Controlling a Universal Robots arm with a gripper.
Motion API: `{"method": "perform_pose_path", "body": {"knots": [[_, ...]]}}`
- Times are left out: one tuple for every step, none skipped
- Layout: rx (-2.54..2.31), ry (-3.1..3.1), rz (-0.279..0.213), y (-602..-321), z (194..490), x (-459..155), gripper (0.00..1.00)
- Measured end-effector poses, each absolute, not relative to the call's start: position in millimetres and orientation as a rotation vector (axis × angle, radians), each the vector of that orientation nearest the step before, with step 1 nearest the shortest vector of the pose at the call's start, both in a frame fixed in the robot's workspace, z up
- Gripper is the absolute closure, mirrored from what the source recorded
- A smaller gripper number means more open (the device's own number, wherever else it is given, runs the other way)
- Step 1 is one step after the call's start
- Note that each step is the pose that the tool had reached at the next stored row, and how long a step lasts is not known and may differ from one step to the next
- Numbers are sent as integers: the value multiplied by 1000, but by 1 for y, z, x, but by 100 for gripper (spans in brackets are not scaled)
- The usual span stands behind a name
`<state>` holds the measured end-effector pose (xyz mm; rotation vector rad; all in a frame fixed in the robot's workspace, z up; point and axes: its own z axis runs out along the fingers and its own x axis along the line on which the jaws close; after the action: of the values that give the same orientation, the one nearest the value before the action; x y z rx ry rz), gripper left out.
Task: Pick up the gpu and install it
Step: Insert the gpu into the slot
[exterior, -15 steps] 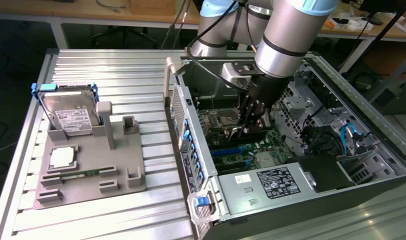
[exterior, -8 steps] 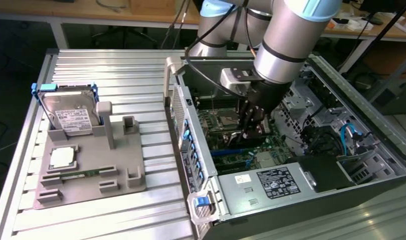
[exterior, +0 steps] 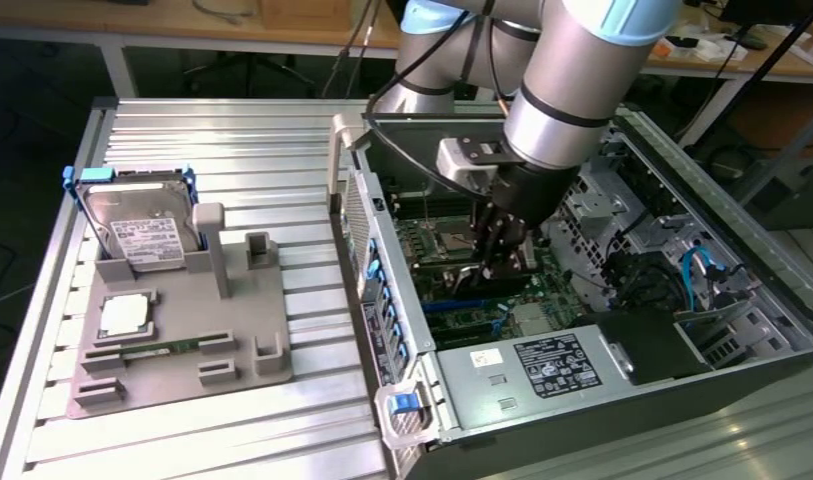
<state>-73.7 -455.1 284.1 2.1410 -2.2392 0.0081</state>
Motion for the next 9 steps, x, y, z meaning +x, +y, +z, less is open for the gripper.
{"method": "perform_pose_path", "body": {"knots": [[2141,-2239,8,-455,284,-75,73],[2141,-2239,8,-455,284,-75,73],[2141,-2239,8,-455,283,-76,73],[2141,-2239,8,-455,283,-76,73],[2141,-2239,8,-455,283,-76,73],[2141,-2239,8,-455,283,-77,73],[2141,-2239,8,-455,283,-77,73],[2141,-2239,8,-455,283,-77,73],[2141,-2239,8,-454,283,-77,73]]}}
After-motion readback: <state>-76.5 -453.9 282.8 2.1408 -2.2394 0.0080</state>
